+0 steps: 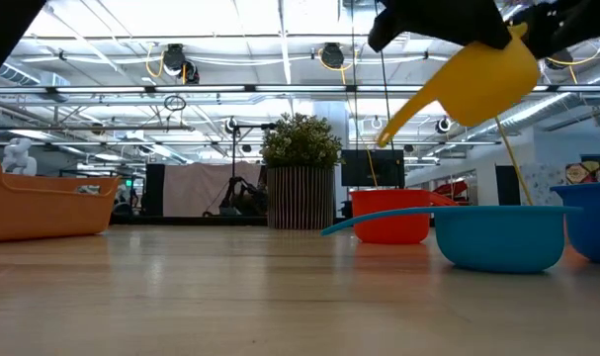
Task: Nest measuring cups in basket
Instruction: Stack the yellow measuring cup on top of the blue measuring cup
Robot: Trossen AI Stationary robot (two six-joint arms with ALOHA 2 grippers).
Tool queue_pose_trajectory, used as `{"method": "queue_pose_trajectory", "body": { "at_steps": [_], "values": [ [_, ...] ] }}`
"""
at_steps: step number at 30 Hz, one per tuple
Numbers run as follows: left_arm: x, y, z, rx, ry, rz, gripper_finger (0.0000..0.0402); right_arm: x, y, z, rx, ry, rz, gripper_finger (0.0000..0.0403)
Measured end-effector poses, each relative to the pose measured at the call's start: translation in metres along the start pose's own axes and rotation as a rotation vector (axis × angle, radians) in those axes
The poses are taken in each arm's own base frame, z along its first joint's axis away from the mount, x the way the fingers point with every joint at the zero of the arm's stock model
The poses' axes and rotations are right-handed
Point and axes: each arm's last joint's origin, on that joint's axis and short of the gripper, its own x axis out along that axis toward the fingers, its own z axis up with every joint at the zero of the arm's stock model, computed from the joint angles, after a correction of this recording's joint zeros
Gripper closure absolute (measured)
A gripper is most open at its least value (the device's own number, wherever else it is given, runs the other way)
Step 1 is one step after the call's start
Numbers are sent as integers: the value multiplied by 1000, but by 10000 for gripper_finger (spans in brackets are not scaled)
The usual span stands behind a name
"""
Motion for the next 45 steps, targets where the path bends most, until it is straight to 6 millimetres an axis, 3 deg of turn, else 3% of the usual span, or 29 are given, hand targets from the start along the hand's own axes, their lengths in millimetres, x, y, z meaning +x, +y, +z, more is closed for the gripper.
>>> {"method": "queue_pose_trajectory", "body": {
  "at_steps": [4,8,16,23,34,40,45],
  "values": [
    [-2,-7,14,-93,-148,-41,394,-8,-3,5,-55,8,-68,218],
    [-3,-7,17,-158,-178,-40,394,-15,-4,13,-82,-14,-68,218],
    [17,-7,9,-374,-182,-7,394,-29,-7,21,-89,-6,-121,218],
    [40,-8,-1,-520,-187,-18,394,-29,-7,21,-80,1,-92,218],
    [41,-11,-1,-616,-181,-52,394,-26,-6,18,-65,55,-69,218],
    [41,-12,-4,-616,-149,-56,394,-24,1,18,-95,78,147,218],
    [41,-13,-2,-615,-151,-85,394,-16,6,20,-96,110,230,218]
  ]
}}
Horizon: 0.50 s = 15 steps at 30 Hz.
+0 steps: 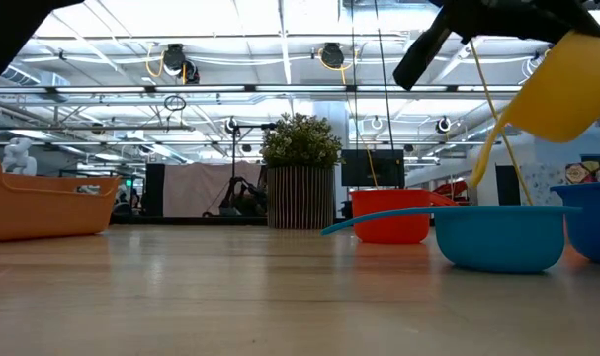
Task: Nest measuring cups in basket
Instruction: Stack the yellow measuring cup on top of the blue measuring cup
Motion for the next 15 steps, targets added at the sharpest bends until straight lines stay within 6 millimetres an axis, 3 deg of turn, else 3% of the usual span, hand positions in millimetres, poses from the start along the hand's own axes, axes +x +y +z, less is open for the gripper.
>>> {"method": "queue_pose_trajectory", "body": {
  "at_steps": [6,12,15],
  "values": [
    [0,2,0,35,12,14,394,26,7,2,126,130,173,218],
    [0,2,1,75,2,5,394,57,18,-20,192,341,183,232],
    [0,1,-2,106,17,15,394,71,23,-31,234,345,208,245]
  ]
}}
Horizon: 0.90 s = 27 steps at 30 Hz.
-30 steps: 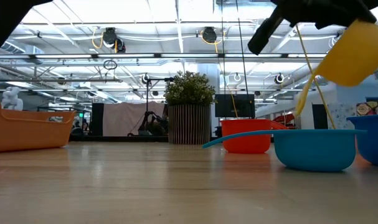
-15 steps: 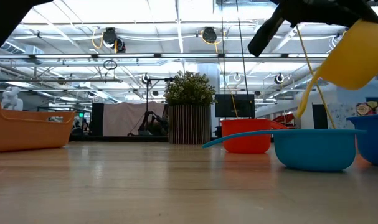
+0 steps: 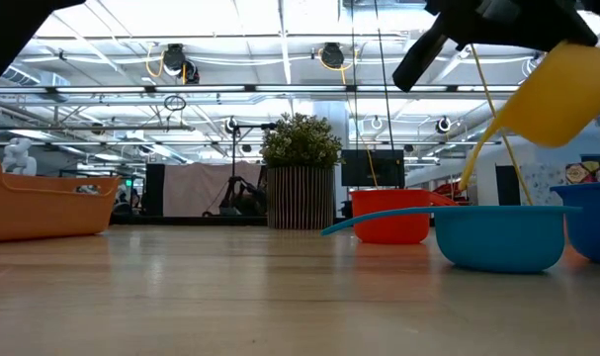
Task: Nest measuring cups in basket
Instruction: Stack the yellow measuring cup on top of the blue measuring cup
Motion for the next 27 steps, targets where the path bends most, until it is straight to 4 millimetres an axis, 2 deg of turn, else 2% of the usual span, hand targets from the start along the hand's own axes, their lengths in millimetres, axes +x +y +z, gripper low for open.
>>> {"method": "queue_pose_trajectory", "body": {
  "at_steps": [6,12,15,19,23,27],
  "values": [
    [-7,1,0,114,19,47,394,31,3,-12,26,-79,111,265],
    [-37,-3,17,214,-19,143,394,51,5,-25,56,-142,162,271],
    [-54,-5,26,241,-44,179,394,57,4,-28,44,-185,141,271],
    [-72,-8,34,260,-67,215,394,66,-1,-32,50,-152,95,271],
    [-85,-13,38,277,-94,234,394,77,-4,-35,42,-98,72,271],
    [-93,-17,39,294,-116,255,394,84,-2,-23,-42,-194,84,271]
  ]
}}
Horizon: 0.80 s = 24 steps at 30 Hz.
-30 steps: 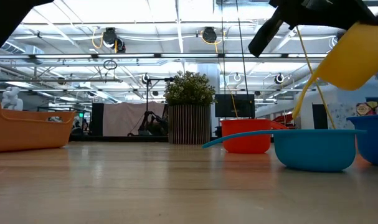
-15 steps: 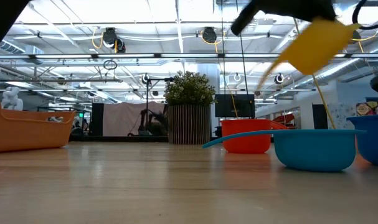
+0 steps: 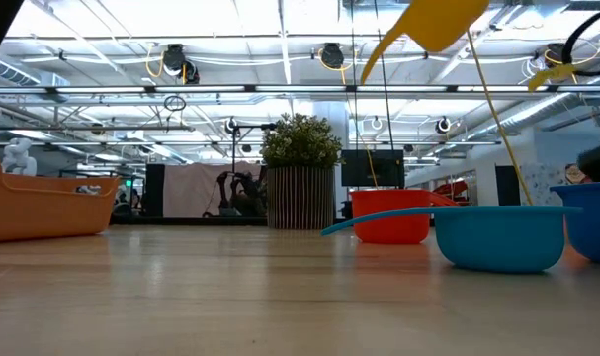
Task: Nest measuring cups in basket
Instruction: Stack the yellow measuring cup on top of the blue measuring cup
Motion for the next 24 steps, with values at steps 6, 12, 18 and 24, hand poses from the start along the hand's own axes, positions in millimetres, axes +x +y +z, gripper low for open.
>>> {"method": "queue_pose_trajectory", "body": {
  "at_steps": [6,12,18,24],
  "values": [
    [0,0,-1,11,8,10,394,2,-13,16,-48,-151,-190,271],
    [-2,-1,-6,18,40,24,394,-3,-20,21,-38,-190,-216,271],
    [-5,-7,-9,38,65,-22,394,-10,-20,18,-31,-162,-223,271],
    [-1,-23,-24,52,132,-117,394,-29,-27,0,19,-40,-347,271]
  ]
}}
